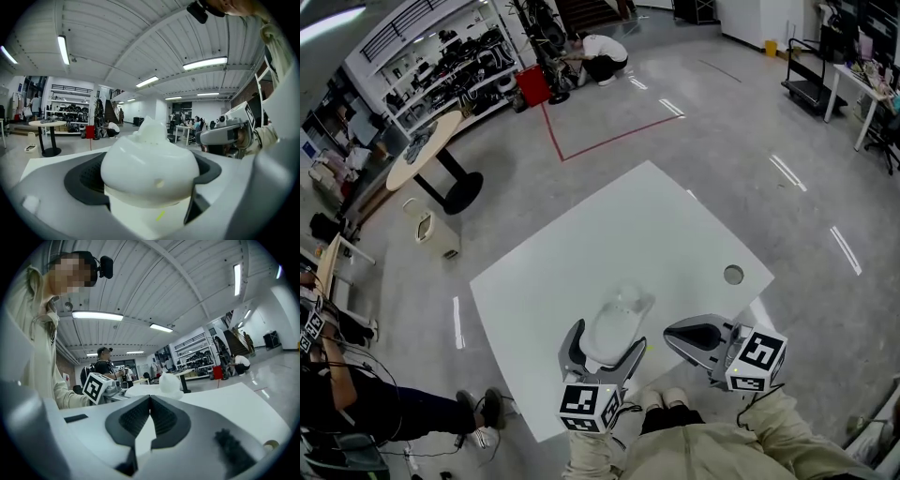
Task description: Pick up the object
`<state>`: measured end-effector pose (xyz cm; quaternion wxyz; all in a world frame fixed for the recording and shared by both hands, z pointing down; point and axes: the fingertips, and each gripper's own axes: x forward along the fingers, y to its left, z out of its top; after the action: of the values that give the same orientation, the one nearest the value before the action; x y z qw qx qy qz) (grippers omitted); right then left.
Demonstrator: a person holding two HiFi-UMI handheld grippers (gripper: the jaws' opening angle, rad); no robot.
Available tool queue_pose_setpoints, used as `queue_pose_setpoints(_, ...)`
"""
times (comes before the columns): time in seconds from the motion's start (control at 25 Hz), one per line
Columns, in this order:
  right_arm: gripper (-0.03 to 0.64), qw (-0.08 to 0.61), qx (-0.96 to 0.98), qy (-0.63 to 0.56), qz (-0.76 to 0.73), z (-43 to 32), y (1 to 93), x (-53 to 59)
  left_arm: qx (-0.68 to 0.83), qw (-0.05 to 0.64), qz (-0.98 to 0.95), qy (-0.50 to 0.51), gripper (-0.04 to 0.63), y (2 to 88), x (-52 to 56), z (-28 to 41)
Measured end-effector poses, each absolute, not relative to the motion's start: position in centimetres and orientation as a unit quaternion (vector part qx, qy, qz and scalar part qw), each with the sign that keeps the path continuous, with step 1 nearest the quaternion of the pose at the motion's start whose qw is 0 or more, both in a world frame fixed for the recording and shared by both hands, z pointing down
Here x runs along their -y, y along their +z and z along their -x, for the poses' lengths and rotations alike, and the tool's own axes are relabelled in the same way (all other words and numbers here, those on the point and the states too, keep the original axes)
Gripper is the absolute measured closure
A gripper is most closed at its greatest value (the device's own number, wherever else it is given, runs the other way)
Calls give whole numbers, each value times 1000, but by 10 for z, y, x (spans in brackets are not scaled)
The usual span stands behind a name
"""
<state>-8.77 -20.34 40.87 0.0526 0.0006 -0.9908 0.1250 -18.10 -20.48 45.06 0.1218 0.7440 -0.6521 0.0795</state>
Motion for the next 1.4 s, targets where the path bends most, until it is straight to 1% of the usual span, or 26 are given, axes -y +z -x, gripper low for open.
queue_pose_setpoints(0.52, 614, 50, 994, 93, 6, 55, 394, 145, 667, 93, -738, 44, 71, 423, 138, 151)
queue_pose_setpoints(0.8, 614, 45, 996, 83, -2, 29, 390, 69, 662, 77, -745, 38, 71, 416, 60, 122)
queue_pose_setpoints(1.2, 614, 47, 996, 77, 1, -22, 395, -60, 663, 75, -744, 22, 71, 420, -64, 71)
queue_pose_setpoints(1.4, 614, 43, 997, 64, -2, -35, 382, -85, 663, 60, -746, 19, 71, 404, -93, 56)
